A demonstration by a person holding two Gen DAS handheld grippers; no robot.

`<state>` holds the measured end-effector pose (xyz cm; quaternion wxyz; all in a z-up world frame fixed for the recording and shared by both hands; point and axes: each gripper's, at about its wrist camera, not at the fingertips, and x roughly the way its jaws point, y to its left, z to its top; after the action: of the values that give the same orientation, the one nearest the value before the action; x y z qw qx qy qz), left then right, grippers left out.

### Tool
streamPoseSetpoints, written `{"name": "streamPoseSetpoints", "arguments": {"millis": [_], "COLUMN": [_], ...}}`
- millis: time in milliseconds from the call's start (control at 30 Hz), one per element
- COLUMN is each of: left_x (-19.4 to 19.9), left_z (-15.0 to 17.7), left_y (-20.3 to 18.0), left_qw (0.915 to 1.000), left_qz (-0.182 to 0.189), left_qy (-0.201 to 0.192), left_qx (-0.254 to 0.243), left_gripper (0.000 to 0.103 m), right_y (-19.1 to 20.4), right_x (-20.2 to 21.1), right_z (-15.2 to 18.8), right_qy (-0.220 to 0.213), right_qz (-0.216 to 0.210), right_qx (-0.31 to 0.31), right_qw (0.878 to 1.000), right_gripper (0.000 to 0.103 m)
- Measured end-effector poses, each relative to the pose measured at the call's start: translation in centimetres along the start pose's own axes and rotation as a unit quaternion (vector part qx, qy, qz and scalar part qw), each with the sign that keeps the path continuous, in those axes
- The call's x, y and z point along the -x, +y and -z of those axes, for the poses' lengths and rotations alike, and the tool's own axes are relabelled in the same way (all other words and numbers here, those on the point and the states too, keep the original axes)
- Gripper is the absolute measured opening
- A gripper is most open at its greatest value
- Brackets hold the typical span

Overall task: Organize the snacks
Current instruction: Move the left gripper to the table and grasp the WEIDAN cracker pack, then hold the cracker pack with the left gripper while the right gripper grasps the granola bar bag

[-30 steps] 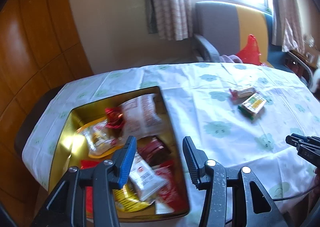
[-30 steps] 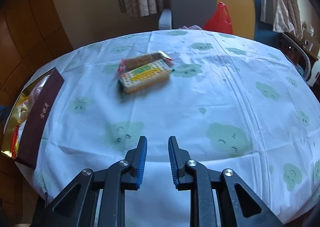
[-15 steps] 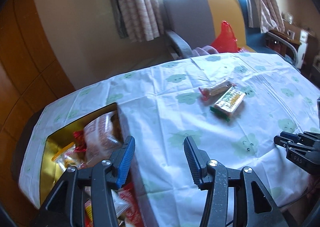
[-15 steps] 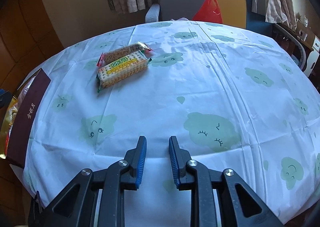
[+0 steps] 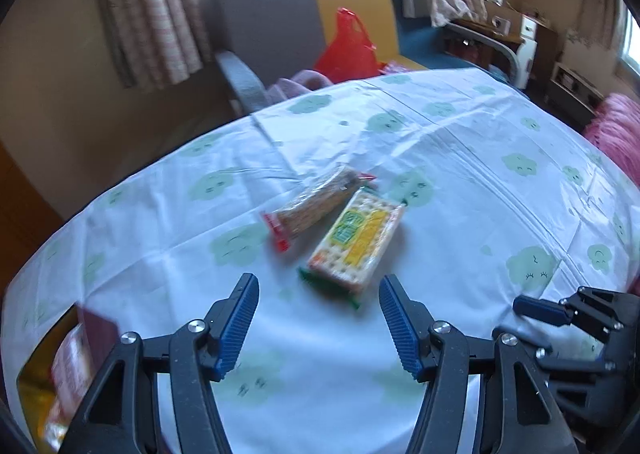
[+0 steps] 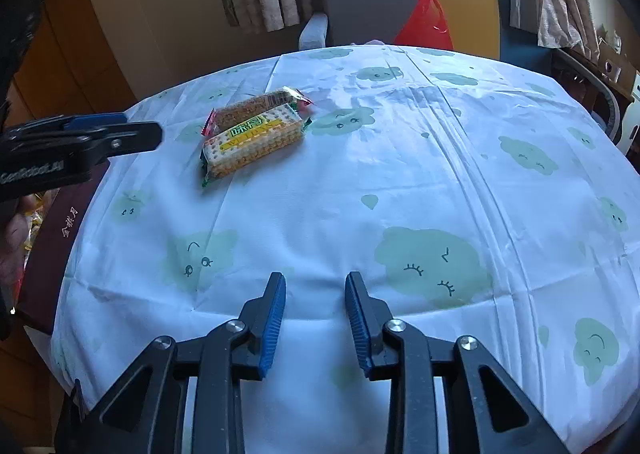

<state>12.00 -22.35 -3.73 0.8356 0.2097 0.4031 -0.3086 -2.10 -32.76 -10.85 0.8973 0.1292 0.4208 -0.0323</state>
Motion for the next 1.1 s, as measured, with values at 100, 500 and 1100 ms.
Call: {"name": "streamPoseSetpoints", "arguments": {"millis": [100,500,1100], "left_x": [-2.6,-7.6,1.5], "left_z": [-1.3,-1.8,12.7], "left_y": [-1.1,-2.2,1.8], "left_qw": [0.9992,0.9975,0.9884], "left_qz": [0.008,0.034,-0.052], "left_qy": [0.018,0.056,0.021], "left_qx": [-0.034,-0.027,0.141], "left_gripper": [0.064,0.048,0.048], "right_y": [0.0,0.0,0.2], "right_x": [-0.1,-0.2,-1.9], "right_z": [0.0,0.1,-6.5], "right_qy": [-0.001,-0.008,0.022], "right_qz": [-0.002,-0.006,-0.107], "right_qx": [-0.001,0.002,-0.068], "right_qw": [1.000,1.000,0.992], "right_gripper": [0.034,0.036,0.036]}}
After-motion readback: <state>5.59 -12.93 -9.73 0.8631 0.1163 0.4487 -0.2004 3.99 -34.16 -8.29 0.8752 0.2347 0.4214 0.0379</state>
